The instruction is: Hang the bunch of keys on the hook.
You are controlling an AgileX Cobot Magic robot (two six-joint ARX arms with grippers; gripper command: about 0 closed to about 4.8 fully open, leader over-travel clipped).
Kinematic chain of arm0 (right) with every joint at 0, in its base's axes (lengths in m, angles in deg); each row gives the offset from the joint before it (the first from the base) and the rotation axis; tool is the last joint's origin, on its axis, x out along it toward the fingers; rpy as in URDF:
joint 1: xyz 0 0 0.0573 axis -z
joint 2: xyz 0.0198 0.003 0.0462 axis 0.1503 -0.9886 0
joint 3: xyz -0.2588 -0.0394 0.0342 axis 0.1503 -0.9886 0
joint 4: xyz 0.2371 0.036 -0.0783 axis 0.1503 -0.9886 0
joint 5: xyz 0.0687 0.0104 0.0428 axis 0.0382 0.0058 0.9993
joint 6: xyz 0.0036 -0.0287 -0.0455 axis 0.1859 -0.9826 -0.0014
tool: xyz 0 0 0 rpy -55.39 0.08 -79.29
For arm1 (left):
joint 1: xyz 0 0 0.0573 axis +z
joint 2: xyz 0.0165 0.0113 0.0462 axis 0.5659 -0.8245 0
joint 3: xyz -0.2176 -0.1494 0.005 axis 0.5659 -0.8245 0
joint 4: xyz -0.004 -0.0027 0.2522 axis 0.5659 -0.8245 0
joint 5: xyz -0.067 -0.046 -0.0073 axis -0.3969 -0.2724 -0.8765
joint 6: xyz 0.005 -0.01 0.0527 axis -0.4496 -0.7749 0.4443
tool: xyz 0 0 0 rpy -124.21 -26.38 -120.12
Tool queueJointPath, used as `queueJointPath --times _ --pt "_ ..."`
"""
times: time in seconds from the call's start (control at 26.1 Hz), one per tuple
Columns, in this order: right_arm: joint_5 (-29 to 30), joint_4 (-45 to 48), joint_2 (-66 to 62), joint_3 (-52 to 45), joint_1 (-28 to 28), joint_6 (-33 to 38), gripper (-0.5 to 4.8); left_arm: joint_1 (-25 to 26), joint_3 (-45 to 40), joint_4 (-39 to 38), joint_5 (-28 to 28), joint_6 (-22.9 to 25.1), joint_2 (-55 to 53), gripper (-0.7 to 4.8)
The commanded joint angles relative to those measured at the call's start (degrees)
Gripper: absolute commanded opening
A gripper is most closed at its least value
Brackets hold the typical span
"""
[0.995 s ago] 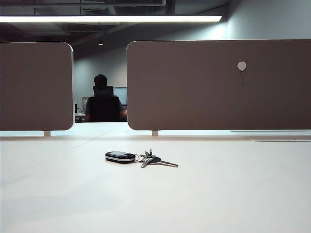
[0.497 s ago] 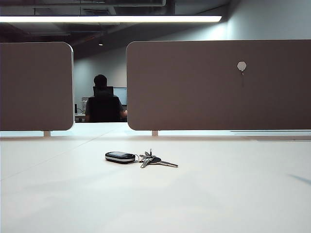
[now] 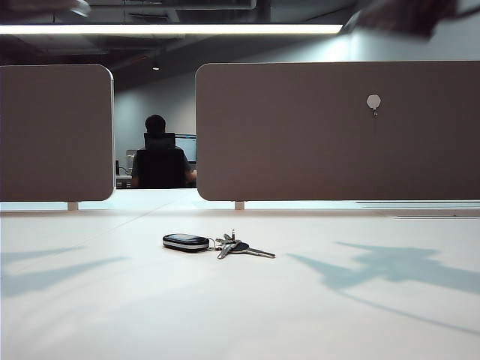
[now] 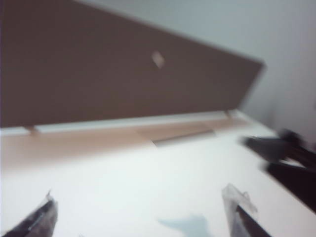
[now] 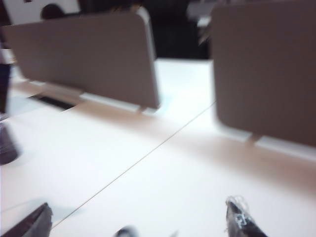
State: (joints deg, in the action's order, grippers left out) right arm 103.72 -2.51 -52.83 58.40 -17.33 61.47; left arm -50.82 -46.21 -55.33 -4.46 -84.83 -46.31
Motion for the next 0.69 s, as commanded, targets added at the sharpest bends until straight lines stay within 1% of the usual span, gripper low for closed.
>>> queueJointPath --times 0.04,0.11,0.15,0.23,0.27,0.34,0.42,0.54,0.61,0.69 --pt "6.5 6.4 -7.6 0.4 0.0 5.5 4.79 -3.0 0.9 -0.6 -1.5 4.4 -1.4 4.79" --pt "8.1 8.1 -11.4 0.4 -0.1 4.4 4.79 -4.1 0.9 -1.0 -2.6 5.0 -1.9 4.79" --pt "8.4 8.7 -13.4 0.4 -0.2 2.3 4.79 -4.6 0.9 -1.8 -2.6 5.0 -1.9 4.79" --pt "6.8 8.7 -16.5 0.5 -1.3 -2.7 4.16 -4.8 0.9 -3.2 -2.5 6.0 -1.9 4.79" --pt "4.9 8.7 -17.8 0.7 -2.0 -3.7 4.09 -4.8 0.9 -4.0 -2.3 7.6 -1.9 4.79" --pt "0.5 8.6 -20.5 1.2 -3.5 -4.6 4.14 -4.9 0.9 -5.6 -0.7 10.5 -1.9 4.79" --pt "-0.9 8.7 -23.1 1.9 -4.9 -5.6 4.45 -4.9 0.9 -7.3 1.3 12.9 -1.9 4.79" --pt "-1.8 8.9 -27.1 4.0 -6.6 -6.3 4.45 -5.1 0.9 -10.3 1.6 13.1 -1.9 4.79" --pt "-5.3 8.7 -30.1 6.0 -8.4 -7.8 4.45 -5.0 0.9 -12.2 2.5 13.7 -1.9 4.79" --pt "-7.5 8.7 -32.9 7.9 -9.2 -8.4 4.44 -5.0 0.9 -13.0 2.9 13.8 -2.1 4.79"
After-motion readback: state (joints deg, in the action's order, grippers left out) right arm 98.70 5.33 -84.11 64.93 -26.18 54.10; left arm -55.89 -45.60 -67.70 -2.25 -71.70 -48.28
